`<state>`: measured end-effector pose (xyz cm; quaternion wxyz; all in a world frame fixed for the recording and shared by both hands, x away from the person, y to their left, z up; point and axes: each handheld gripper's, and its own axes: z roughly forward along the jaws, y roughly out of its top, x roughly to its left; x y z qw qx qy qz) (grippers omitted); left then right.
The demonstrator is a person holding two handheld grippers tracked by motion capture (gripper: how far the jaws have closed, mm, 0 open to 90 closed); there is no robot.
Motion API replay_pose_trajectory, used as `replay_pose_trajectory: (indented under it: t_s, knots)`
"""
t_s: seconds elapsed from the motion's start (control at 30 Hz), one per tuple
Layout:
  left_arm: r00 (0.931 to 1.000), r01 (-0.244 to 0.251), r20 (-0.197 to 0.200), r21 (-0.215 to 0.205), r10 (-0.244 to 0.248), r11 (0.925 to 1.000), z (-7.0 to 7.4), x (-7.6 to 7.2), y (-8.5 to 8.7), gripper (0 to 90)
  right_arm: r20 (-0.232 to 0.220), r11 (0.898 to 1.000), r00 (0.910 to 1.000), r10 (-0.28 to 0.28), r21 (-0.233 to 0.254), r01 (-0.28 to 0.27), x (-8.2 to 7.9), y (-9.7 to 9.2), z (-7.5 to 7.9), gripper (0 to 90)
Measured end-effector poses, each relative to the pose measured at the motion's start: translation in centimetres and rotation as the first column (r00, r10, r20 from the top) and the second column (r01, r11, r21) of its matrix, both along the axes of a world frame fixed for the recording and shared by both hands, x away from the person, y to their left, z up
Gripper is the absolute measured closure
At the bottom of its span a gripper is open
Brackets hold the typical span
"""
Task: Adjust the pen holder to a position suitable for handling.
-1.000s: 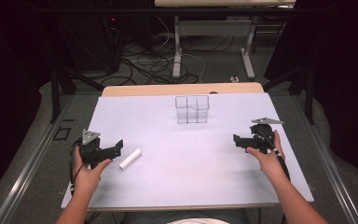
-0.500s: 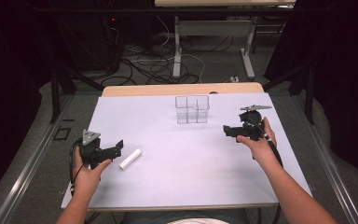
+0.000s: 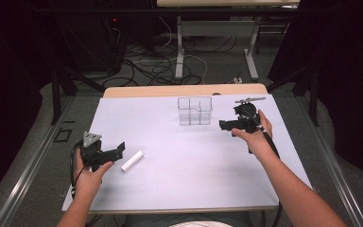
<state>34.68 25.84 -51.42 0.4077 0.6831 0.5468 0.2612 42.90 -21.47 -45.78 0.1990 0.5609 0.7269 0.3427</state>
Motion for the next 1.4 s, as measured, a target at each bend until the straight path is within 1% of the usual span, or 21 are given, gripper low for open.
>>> replay_pose_trajectory:
  t_s: [0.03, 0.07, 0.13, 0.23, 0.27, 0.3, 0.33, 0.47, 0.5, 0.57, 0.6, 0.7, 0.73, 0.83, 0.9, 0.97, 1.1, 1.13, 1.23, 1.3, 1.4]
  knots:
    - [1.0000, 0.001, -0.002, 0.001, -0.001, 1.0000, 0.0, 0.0, 0.0, 0.3, 0.000, 1.000, 1.0000, 0.002, -0.011, -0.002, 0.2, 0.0, 0.1, 3.0]
    - [1.0000, 0.001, -0.002, 0.001, -0.001, 1.0000, 0.0, 0.0, 0.0, 0.3, 0.000, 1.000, 1.0000, 0.002, -0.011, -0.002, 0.2, 0.0, 0.1, 3.0]
    - [1.0000, 0.005, -0.005, 0.007, -0.005, 1.0000, 0.0, 0.0, -0.1, 0.3, -0.019, 1.000, 0.9998, -0.003, 0.000, 0.003, 0.7, 0.3, 0.5, 7.3]
    - [1.0000, 0.007, -0.006, 0.002, -0.007, 1.0000, -0.1, 0.0, -0.2, 0.3, -0.046, 1.000, 0.9989, -0.009, -0.014, 0.008, 1.2, 0.5, 0.9, 15.8]
    - [1.0000, 0.007, -0.006, 0.001, -0.007, 1.0000, -0.1, 0.0, -0.2, 0.3, -0.051, 1.000, 0.9987, -0.007, -0.023, 0.006, 1.4, 0.6, 1.0, 15.6]
    - [1.0000, 0.007, -0.006, 0.001, -0.007, 1.0000, -0.1, 0.0, -0.2, 0.3, -0.051, 1.000, 0.9987, -0.007, -0.023, 0.006, 1.4, 0.6, 1.0, 15.6]
    - [1.0000, 0.007, -0.005, 0.002, -0.007, 1.0000, -0.1, 0.0, -0.2, 0.3, -0.062, 1.000, 0.9980, -0.011, -0.015, 0.010, 1.8, 0.9, 1.3, 16.4]
    - [0.9999, 0.006, -0.008, 0.001, -0.006, 1.0000, -0.1, 0.0, -0.2, 0.3, -0.067, 1.000, 0.9976, -0.019, -0.017, 0.018, 2.6, 1.5, 1.8, 22.7]
    - [1.0000, 0.007, -0.006, 0.002, -0.007, 1.0000, -0.1, 0.0, -0.1, 0.3, -0.066, 1.000, 0.9975, -0.024, -0.021, 0.023, 2.9, 1.6, 1.9, 24.5]
    - [0.9999, 0.007, -0.007, 0.002, -0.007, 1.0000, -0.1, 0.0, -0.1, 0.3, -0.080, 0.999, 0.9963, -0.032, -0.033, 0.029, 3.3, 1.9, 2.2, 26.6]
    - [0.9999, 0.008, -0.007, 0.001, -0.008, 1.0000, -0.1, 0.0, -0.1, 0.3, -0.077, 0.999, 0.9965, -0.031, -0.037, 0.028, 3.6, 2.0, 2.3, 27.2]
    - [0.9999, 0.007, -0.008, -0.001, -0.007, 1.0000, -0.1, 0.1, -0.1, 0.3, -0.087, 0.999, 0.9954, -0.038, -0.026, 0.036, 4.3, 2.3, 2.5, 27.8]
    - [0.9999, 0.008, -0.008, -0.001, -0.008, 1.0000, -0.1, 0.1, -0.1, 0.3, -0.085, 0.998, 0.9953, -0.045, -0.036, 0.042, 4.5, 2.4, 2.6, 28.0]
    - [0.9999, 0.008, -0.008, 0.000, -0.008, 1.0000, -0.1, 0.1, -0.1, 0.3, -0.092, 0.997, 0.9937, -0.064, -0.037, 0.061, 5.1, 2.6, 2.6, 30.1]
    - [0.9999, 0.007, -0.008, -0.002, -0.007, 1.0000, -0.1, 0.1, -0.1, 0.3, -0.094, 0.997, 0.9926, -0.077, -0.036, 0.074, 5.4, 2.8, 2.6, 35.3]
    - [0.9999, 0.007, -0.009, -0.002, -0.007, 1.0000, -0.2, 0.1, -0.1, 0.3, -0.095, 0.996, 0.9924, -0.078, -0.040, 0.074, 5.8, 2.9, 2.4, 38.4]
    - [0.9999, 0.007, -0.011, -0.003, -0.007, 1.0000, -0.2, 0.1, -0.1, 0.3, -0.113, 0.995, 0.9896, -0.089, -0.053, 0.083, 6.4, 3.3, 2.1, 45.2]
    - [0.9999, 0.006, -0.010, -0.002, -0.006, 1.0000, -0.2, 0.1, -0.1, 0.3, -0.111, 0.995, 0.9896, -0.091, -0.046, 0.087, 6.6, 3.4, 2.0, 46.0]
    - [0.9999, 0.008, -0.008, -0.003, -0.008, 1.0000, -0.2, 0.1, 0.0, 0.3, -0.111, 0.995, 0.9896, -0.092, -0.049, 0.087, 6.9, 3.6, 1.8, 49.6]
    - [0.9999, 0.009, -0.008, -0.003, -0.009, 1.0000, -0.2, 0.1, 0.0, 0.3, -0.120, 0.995, 0.9885, -0.092, -0.048, 0.087, 7.2, 3.8, 1.8, 50.6]
    - [0.9999, 0.010, -0.009, -0.002, -0.010, 0.9999, -0.2, 0.2, 0.0, 0.3, -0.119, 0.995, 0.9883, -0.095, -0.045, 0.090, 7.5, 4.1, 1.8, 52.9]
